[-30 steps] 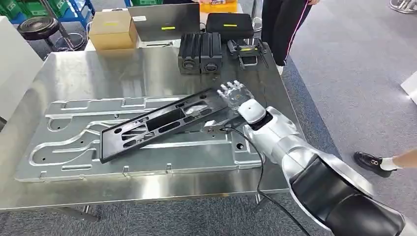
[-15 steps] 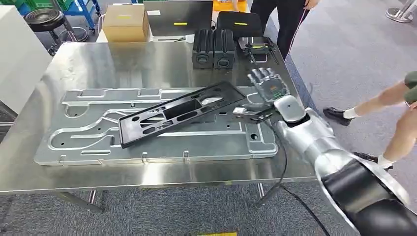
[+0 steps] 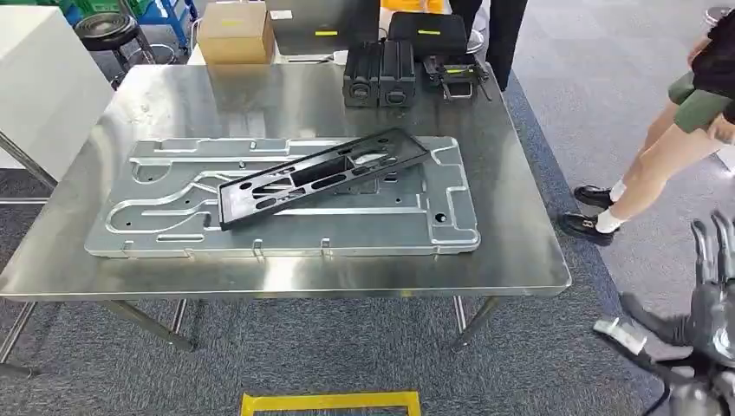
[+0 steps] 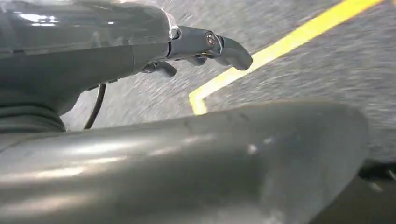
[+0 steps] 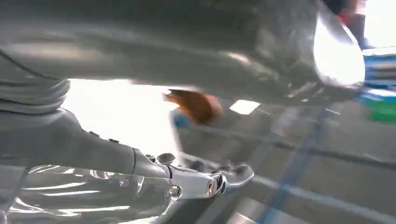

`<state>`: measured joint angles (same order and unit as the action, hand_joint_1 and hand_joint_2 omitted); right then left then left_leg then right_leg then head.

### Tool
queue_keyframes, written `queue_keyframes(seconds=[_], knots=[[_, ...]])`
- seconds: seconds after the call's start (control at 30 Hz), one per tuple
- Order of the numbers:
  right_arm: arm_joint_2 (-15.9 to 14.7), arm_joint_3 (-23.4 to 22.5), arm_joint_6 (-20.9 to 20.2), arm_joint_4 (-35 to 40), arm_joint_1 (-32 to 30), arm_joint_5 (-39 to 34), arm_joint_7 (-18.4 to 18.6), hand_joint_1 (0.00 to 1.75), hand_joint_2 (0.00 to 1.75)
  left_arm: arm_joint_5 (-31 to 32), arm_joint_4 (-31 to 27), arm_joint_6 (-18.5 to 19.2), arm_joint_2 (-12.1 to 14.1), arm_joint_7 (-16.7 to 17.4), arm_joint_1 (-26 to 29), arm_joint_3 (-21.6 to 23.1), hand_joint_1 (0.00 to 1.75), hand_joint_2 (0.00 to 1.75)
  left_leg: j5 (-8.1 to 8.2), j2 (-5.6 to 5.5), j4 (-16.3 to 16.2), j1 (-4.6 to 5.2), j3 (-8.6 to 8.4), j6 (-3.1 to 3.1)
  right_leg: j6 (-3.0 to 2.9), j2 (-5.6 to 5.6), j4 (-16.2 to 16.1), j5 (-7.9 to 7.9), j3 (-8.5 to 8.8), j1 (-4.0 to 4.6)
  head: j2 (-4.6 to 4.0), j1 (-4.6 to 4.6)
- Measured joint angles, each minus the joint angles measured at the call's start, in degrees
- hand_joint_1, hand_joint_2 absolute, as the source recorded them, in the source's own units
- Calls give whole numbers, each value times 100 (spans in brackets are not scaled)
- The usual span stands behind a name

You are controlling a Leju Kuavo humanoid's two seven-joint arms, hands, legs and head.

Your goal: Take the parts from the cabinet and place them on the table.

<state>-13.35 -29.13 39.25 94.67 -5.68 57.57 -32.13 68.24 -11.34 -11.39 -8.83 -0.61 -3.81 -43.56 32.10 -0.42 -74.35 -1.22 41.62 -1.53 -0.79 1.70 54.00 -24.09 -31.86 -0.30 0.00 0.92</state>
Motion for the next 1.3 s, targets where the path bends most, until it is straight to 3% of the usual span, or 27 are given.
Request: queue_keyframes(seconds=[0.07,0.1,0.13,0.17,0.2,0.3,0.33,0.37,0.43,0.47,0.5,0.53,0.57,0.63,0.67,0.77,0.8,0.83,0.9,0.97,1.0,1.07,1.1,1.13,1.17,1.2,1.3], knots=[[493,-209,-46,-389,-48,-164,77,0,0,-51,0,-7,7,88,23,-73,0,0,-426,0,232,9,-388,20,26,-79,53,115,-195,-3,0,0],[709,-427,-68,-975,23,-363,171,0,0,-66,0,-7,7,118,15,-110,0,0,-578,-3,655,21,-752,55,47,-100,76,160,-272,0,0,0],[829,-642,-57,-1649,140,-554,168,0,0,-79,0,-7,-2,123,-7,-131,0,0,-539,-16,1208,41,-1192,94,70,-108,111,200,-320,-1,0,0],[904,-917,-50,-2529,259,-812,81,0,0,-96,0,-7,-19,105,-33,-155,0,0,-286,-28,1783,82,-1612,123,102,-108,138,227,-375,32,0,0],[951,-1123,-143,-3144,347,-1039,57,0,0,-96,0,-13,-42,68,-39,-180,0,0,-204,-33,2038,85,-1710,159,135,-101,149,277,-371,18,0,0],[1173,-1939,-1482,-5188,627,-1987,779,0,0,21,9,56,-79,-72,-2,-206,0,0,-404,-23,2086,96,-1594,232,225,-119,8,504,-367,22,0,4],[1236,-2191,-1759,-5689,627,-2092,914,0,0,43,17,72,-83,-107,-4,-206,0,0,-482,18,2135,61,-1599,308,255,-142,49,346,-421,-10,0,4],[1307,-2346,-1847,-6076,632,-2102,973,0,0,68,17,72,-90,-116,3,-206,0,0,-525,24,2134,64,-1537,364,275,-150,287,54,-514,-8,0,2],[1447,-2564,-1888,-6744,690,-2124,1062,0,0,81,18,87,-89,-131,28,-206,0,0,-598,74,2089,100,-1366,379,316,-157,1281,-600,-872,-41,0,2],[1478,-2634,-1886,-6958,731,-2124,1093,0,0,81,17,94,-89,-133,40,-206,0,0,-620,103,2040,112,-1282,377,330,-156,1732,-783,-997,-52,0,4],[1501,-2702,-1888,-7154,762,-2124,1114,0,0,83,17,107,-89,-133,41,-206,0,0,-632,118,1984,116,-1199,370,336,-155,1980,-809,-1019,-56,0,4],[1517,-2758,-1891,-7313,793,-2124,1141,0,0,83,17,107,-89,-133,39,-206,0,0,-640,126,1921,114,-1119,367,338,-155,1939,-706,-896,-59,0,4],[1523,-2800,-1893,-7439,820,-2124,1161,0,0,83,17,107,-89,-133,36,-206,0,0,-642,127,1862,111,-1056,364,334,-154,1642,-538,-630,-66,0,2],[1530,-2870,-1895,-7641,886,-2124,1165,0,0,83,17,107,-89,-133,30,-206,0,0,-643,121,1744,112,-966,350,285,-158,541,-299,133,-68,0,4],[1530,-2901,-1895,-7718,937,-2124,1165,0,0,83,17,107,-92,-135,31,-206,0,0,-663,122,1722,133,-915,312,243,-171,268,-494,305,-29,0,4],[1539,-2977,-2093,-7886,976,-2066,1269,0,0,94,20,83,-92,-161,24,-206,0,0,-760,117,1720,108,-890,188,171,-174,249,-387,237,14,0,4],[1569,-2975,-2250,-7939,990,-1938,1408,0,0,129,20,48,-89,-199,35,-204,0,0,-806,109,1731,114,-878,140,107,-169,216,-325,197,6,0,4],[1652,-2949,-2336,-8011,1014,-1730,1504,0,0,140,20,-6,-81,-251,30,-204,0,0,-707,95,1671,104,-829,110,58,-127,160,-248,170,-50,0,4],[1797,-2798,-2393,-8070,1049,-1201,1607,0,0,190,20,-70,-70,-334,1,-201,0,0,-123,82,1201,92,-653,69,-40,-139,146,-125,38,-38,0,7],[1996,-2531,-2437,-8134,1141,-744,1789,0,0,269,20,-101,-50,-363,-72,-184,0,0,441,82,324,78,-440,24,-43,-139,157,4,-137,-16,0,7],[2098,-2369,-2490,-8162,1204,-506,1902,0,0,334,20,-105,-39,-371,-119,-158,0,0,492,82,9,75,-410,5,-43,-135,176,70,-234,-12,0,7],[2275,-2028,-2678,-8201,1345,-143,2053,0,0,450,20,-90,-11,-358,-208,-81,0,0,52,82,99,67,-658,-4,-28,-134,225,204,-436,-11,0,7],[2329,-1879,-2797,-8216,1417,-40,2115,0,0,502,17,-68,0,-337,-256,-36,0,0,-204,82,413,65,-914,-1,-18,-137,255,269,-541,-13,0,7],[2391,-1751,-2901,-8232,1485,16,2182,0,0,551,17,-57,11,-319,-307,-2,0,0,-332,63,903,63,-1277,24,8,-167,287,340,-641,-13,0,7],[2417,-1666,-2963,-8241,1571,14,2257,0,0,574,11,-46,30,-287,-361,37,0,0,-118,-140,1492,63,-1697,79,51,-211,320,402,-689,-25,0,7],[2470,-1578,-3041,-8249,1612,-55,2383,0,0,603,2,-35,35,-225,-366,83,0,0,80,-240,2065,79,-1991,116,90,-220,325,460,-715,6,0,4],[2509,-1556,-3143,-8269,1643,-301,2588,0,0,605,2,41,94,105,-278,118,0,0,-67,-133,1972,126,-1855,222,191,-319,166,732,-691,-7,2,5]])
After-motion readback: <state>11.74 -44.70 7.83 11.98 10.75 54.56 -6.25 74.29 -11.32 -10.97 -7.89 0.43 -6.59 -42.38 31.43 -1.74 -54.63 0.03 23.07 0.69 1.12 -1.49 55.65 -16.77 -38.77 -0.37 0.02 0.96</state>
